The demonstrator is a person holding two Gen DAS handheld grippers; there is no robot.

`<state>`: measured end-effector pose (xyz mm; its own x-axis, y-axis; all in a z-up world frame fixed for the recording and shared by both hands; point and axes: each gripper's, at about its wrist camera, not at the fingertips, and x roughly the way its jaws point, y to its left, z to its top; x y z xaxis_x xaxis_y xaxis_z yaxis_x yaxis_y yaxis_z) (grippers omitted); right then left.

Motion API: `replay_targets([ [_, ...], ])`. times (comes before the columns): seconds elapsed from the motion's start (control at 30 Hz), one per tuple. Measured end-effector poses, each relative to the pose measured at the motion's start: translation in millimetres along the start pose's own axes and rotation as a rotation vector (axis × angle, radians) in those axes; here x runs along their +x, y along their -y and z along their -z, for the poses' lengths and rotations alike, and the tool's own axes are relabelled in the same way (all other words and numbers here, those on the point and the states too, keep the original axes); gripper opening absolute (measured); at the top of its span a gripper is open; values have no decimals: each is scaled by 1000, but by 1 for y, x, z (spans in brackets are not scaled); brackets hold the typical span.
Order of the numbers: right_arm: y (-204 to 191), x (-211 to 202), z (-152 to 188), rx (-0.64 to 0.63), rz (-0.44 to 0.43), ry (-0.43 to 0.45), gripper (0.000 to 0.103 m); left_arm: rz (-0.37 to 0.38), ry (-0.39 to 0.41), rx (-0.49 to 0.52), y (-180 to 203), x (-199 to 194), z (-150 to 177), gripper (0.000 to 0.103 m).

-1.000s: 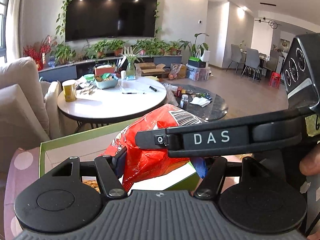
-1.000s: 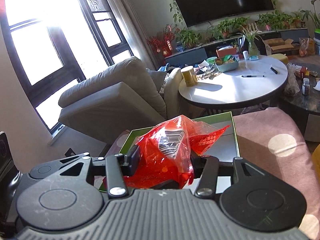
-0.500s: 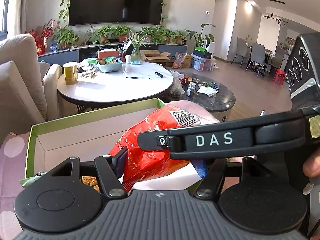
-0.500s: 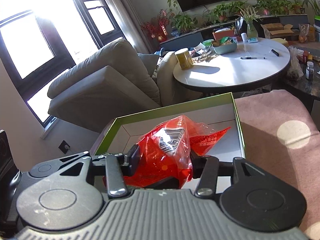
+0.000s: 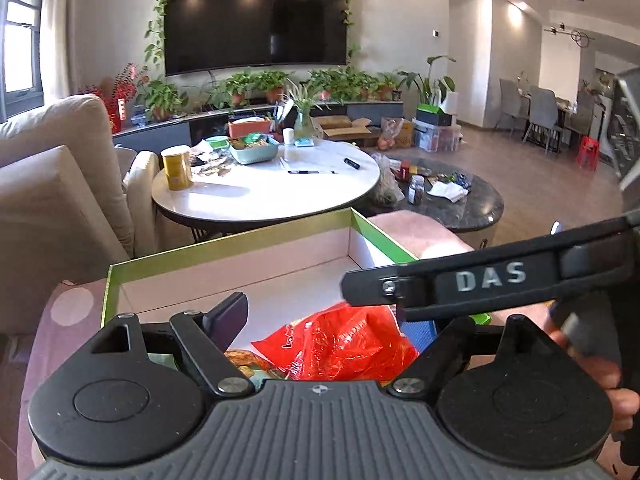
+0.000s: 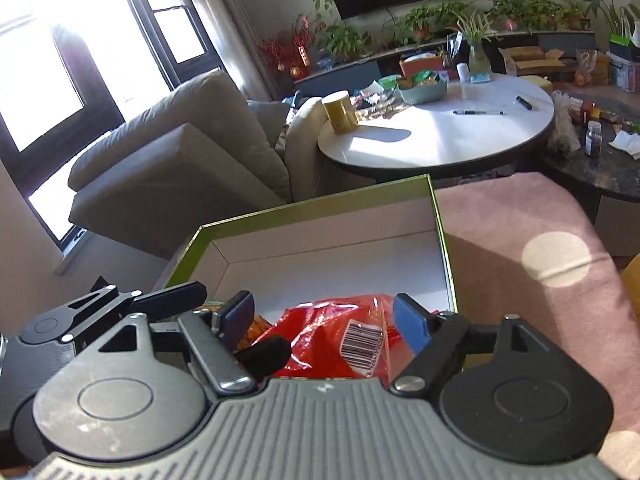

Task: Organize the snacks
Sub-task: 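Carry the red-orange bag into the green box and release it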

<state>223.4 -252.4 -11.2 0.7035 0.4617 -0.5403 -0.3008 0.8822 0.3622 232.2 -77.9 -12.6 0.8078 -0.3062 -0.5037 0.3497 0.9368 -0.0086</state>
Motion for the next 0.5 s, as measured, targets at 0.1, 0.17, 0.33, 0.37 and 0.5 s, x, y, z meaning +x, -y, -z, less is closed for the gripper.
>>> replay_targets([
  [0.1, -6, -12, 0, -25, 8, 22, 62, 0, 8, -21, -2, -10, 0, 80],
  [0.17, -9, -20, 1, -31, 7, 35, 62, -6, 17, -26, -1, -15, -2, 80],
  [0.33, -17, -38, 2, -49, -1, 62, 62, -17, 42, -22, -1, -35, -2, 81],
  [0.37, -18, -40, 2, -51, -2, 66, 62, -18, 46, -22, -1, -40, -1, 81],
  [0.5, -23, -51, 3, -59, -12, 82, 62, -24, 61, -18, -1, -55, -1, 82],
])
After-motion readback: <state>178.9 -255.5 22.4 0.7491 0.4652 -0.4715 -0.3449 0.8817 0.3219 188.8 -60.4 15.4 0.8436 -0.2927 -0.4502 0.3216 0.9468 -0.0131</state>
